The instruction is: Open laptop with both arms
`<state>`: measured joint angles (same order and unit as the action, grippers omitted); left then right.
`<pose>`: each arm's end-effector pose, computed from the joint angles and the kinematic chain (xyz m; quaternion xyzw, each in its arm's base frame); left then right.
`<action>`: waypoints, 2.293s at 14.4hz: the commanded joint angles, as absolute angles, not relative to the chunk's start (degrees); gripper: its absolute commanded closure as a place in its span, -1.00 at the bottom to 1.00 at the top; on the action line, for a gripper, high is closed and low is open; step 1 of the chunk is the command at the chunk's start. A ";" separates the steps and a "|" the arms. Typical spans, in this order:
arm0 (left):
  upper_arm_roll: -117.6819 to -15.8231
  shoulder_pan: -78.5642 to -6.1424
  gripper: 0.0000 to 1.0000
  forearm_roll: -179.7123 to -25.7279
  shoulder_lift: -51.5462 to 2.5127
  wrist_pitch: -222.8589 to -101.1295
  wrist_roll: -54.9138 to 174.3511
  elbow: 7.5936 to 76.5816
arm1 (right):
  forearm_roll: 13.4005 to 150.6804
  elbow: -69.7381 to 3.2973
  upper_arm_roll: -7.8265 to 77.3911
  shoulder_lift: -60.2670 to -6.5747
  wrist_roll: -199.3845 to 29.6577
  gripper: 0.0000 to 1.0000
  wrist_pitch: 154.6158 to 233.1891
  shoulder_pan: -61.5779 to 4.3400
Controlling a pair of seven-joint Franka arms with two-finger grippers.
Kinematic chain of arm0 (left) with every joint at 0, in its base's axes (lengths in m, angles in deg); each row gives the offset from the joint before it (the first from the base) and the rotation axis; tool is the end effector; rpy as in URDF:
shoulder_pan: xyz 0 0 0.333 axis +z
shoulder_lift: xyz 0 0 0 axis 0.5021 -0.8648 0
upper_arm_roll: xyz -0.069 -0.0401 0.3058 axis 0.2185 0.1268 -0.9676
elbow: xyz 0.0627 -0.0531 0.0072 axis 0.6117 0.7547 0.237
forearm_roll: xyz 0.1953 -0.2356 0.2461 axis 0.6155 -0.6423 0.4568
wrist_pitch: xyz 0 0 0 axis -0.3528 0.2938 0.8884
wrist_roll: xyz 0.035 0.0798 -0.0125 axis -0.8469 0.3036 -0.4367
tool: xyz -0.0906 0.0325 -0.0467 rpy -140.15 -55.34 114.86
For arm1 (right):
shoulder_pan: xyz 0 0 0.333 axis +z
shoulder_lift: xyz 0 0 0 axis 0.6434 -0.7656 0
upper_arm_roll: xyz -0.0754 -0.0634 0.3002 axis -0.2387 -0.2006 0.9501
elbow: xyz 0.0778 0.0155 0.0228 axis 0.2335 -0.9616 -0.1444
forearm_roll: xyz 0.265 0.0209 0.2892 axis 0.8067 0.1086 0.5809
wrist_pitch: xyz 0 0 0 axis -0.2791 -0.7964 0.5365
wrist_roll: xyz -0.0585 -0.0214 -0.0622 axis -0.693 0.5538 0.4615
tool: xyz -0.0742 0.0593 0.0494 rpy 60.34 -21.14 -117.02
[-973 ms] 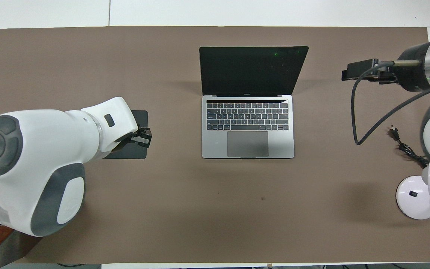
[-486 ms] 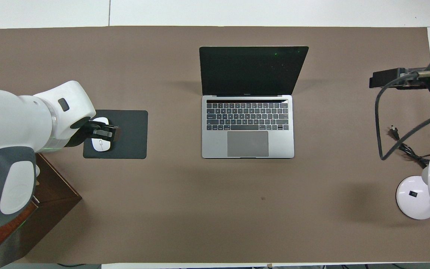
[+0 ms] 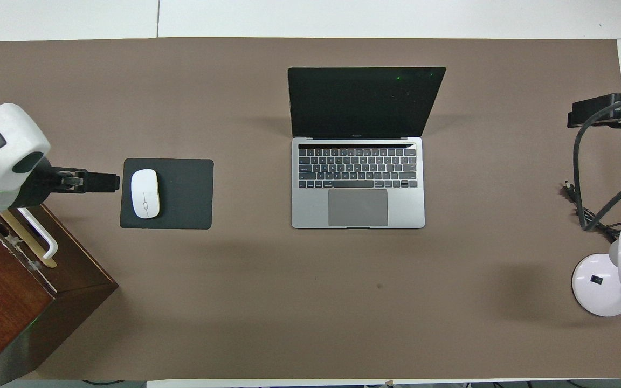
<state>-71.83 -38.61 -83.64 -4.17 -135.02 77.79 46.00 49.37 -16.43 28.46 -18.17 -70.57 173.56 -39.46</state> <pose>0.5158 -0.0643 0.5630 0.9937 -0.0629 0.0736 0.0570 0.5667 0.0110 0.6637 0.9950 -0.0407 0.0900 0.0121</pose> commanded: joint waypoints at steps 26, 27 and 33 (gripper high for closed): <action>-70.83 -30.05 -1.00 -79.43 -16.21 -113.70 77.71 20.43 | 51.54 -18.42 28.99 -15.00 -72.12 -1.00 164.02 -42.24; -70.83 -29.96 -1.00 -79.43 -16.21 -113.70 77.71 20.43 | 51.63 -18.50 29.07 -15.00 -72.47 -1.00 163.93 -42.24; -70.84 -29.96 -1.00 -79.25 -16.21 -114.22 77.62 20.43 | 52.07 -19.29 29.43 -14.56 -73.26 -1.00 160.86 -42.24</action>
